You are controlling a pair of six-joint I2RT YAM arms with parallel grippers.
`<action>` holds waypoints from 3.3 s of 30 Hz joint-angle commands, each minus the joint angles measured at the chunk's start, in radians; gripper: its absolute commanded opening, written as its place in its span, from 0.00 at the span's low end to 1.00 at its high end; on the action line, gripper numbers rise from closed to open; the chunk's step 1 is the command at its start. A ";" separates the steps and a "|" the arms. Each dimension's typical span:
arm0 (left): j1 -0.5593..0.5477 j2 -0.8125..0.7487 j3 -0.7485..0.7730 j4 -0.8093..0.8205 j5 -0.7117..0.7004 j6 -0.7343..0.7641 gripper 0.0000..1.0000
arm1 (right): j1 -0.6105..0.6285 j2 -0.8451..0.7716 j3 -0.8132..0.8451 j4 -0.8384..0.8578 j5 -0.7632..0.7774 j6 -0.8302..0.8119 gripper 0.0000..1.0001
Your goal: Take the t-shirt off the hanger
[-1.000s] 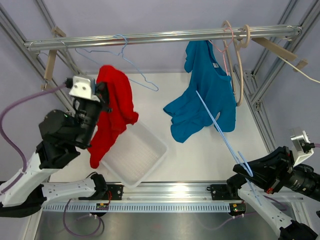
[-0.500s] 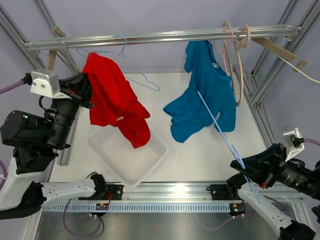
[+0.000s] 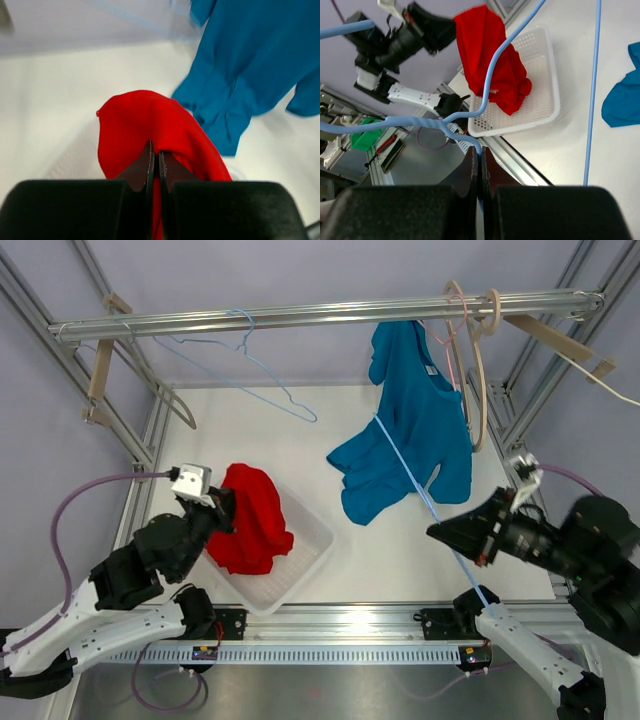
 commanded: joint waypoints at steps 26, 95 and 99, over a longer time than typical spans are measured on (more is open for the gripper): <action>0.004 -0.296 -0.111 -0.230 -0.177 -0.481 0.99 | 0.033 0.856 0.204 0.863 0.192 0.315 0.00; 0.018 -0.375 -0.128 -0.163 0.135 -0.206 0.99 | 0.168 1.034 0.250 1.051 0.594 0.477 0.00; 0.021 -0.375 -0.128 -0.161 0.136 -0.205 0.99 | 0.169 1.086 0.324 0.986 0.574 0.469 0.00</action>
